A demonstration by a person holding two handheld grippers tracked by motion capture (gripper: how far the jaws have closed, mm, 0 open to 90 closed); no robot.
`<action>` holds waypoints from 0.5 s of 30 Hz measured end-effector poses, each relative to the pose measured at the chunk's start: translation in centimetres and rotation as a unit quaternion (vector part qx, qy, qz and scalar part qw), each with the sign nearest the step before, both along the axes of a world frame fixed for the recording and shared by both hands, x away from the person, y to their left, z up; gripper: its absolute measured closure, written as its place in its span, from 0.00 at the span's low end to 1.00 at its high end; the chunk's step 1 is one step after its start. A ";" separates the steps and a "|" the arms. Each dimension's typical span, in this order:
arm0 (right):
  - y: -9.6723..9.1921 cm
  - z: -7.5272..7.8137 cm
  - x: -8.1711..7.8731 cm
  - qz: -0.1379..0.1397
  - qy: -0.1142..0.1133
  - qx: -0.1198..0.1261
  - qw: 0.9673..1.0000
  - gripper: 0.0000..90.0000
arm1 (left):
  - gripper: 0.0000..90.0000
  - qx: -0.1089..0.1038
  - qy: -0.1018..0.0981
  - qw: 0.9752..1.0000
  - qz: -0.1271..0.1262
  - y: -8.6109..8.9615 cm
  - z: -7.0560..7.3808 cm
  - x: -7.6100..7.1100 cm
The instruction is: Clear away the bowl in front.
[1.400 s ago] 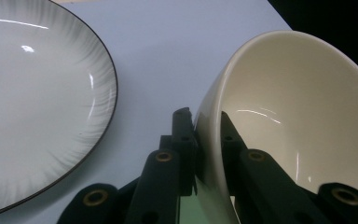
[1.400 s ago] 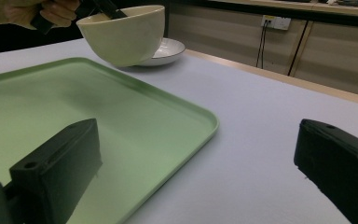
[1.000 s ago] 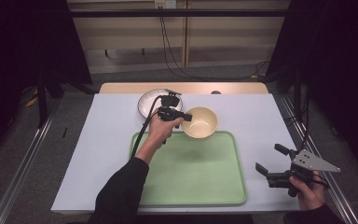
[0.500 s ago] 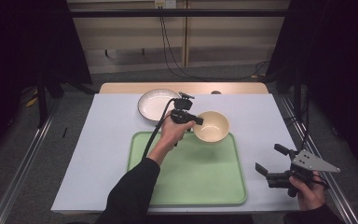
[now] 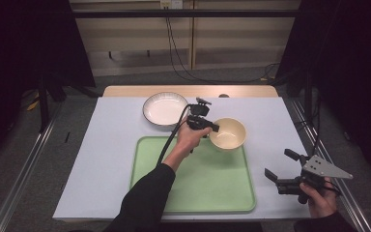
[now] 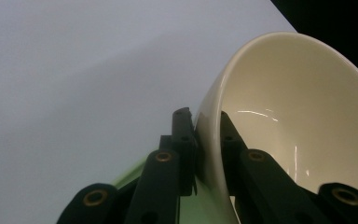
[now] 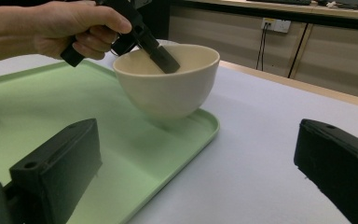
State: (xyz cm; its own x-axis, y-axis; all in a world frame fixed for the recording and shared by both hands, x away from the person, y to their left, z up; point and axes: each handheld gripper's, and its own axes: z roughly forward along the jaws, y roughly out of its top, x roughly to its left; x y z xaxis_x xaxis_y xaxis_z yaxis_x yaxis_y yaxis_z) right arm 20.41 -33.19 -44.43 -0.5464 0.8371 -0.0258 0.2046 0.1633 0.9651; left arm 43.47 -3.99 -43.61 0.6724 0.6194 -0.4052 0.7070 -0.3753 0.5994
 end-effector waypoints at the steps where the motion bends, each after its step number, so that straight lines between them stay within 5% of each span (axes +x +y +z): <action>1: 0.0 0.0 0.0 -0.001 0.000 0.000 1.000 0.00 | 0.92 0.001 -0.001 1.000 -0.001 -0.1 -0.1 0.0; 15: 0.0 0.0 0.0 0.000 -0.001 0.001 1.000 0.00 | 0.92 0.019 0.007 1.000 -0.006 -1.3 -1.6 -0.2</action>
